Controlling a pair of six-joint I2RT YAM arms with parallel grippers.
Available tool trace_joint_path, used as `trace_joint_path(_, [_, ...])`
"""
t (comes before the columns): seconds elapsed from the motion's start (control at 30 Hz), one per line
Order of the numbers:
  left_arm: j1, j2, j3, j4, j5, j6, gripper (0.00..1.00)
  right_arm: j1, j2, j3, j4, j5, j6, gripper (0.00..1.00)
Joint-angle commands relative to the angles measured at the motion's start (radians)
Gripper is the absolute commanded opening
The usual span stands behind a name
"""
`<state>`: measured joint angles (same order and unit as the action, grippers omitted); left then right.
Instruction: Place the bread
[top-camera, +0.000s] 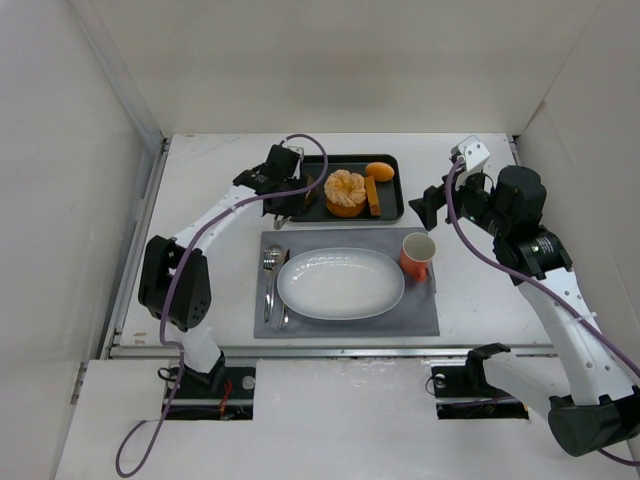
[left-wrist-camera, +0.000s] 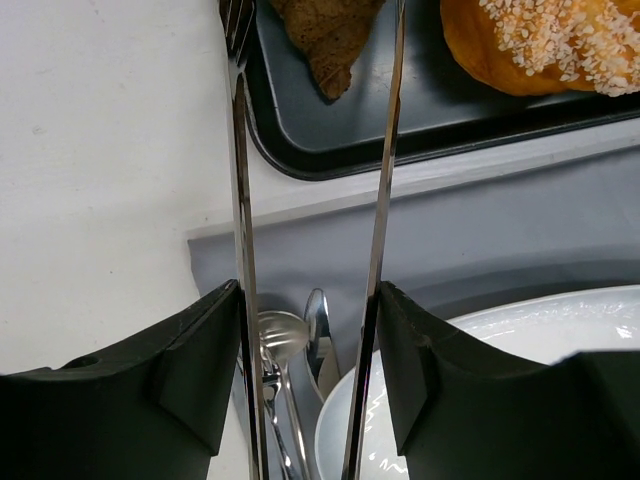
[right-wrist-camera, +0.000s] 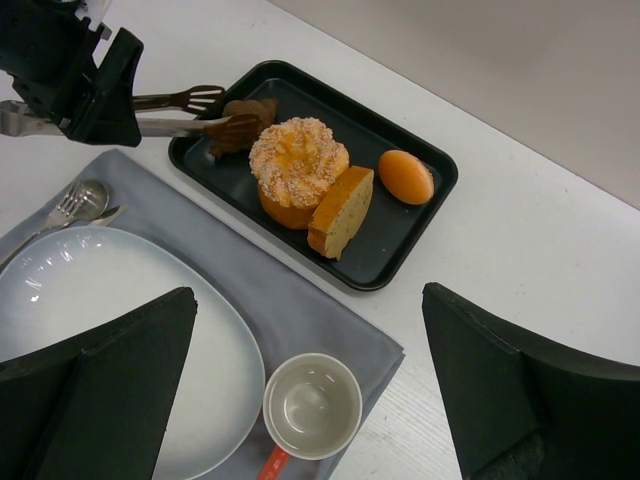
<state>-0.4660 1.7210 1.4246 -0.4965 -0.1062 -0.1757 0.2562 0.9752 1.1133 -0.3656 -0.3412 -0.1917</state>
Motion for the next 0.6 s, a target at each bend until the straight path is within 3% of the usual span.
trace_joint_path(0.0, [-0.010, -0.006, 0.054, 0.018, -0.009, 0.010, 0.50, -0.002, -0.010, 0.005, 0.044, -0.016, -0.011, 1.00])
trace_joint_path(0.57, [-0.028, 0.061, 0.122, -0.013, -0.032, 0.010, 0.50, -0.002, -0.020, 0.005, 0.044, -0.016, -0.011, 1.00])
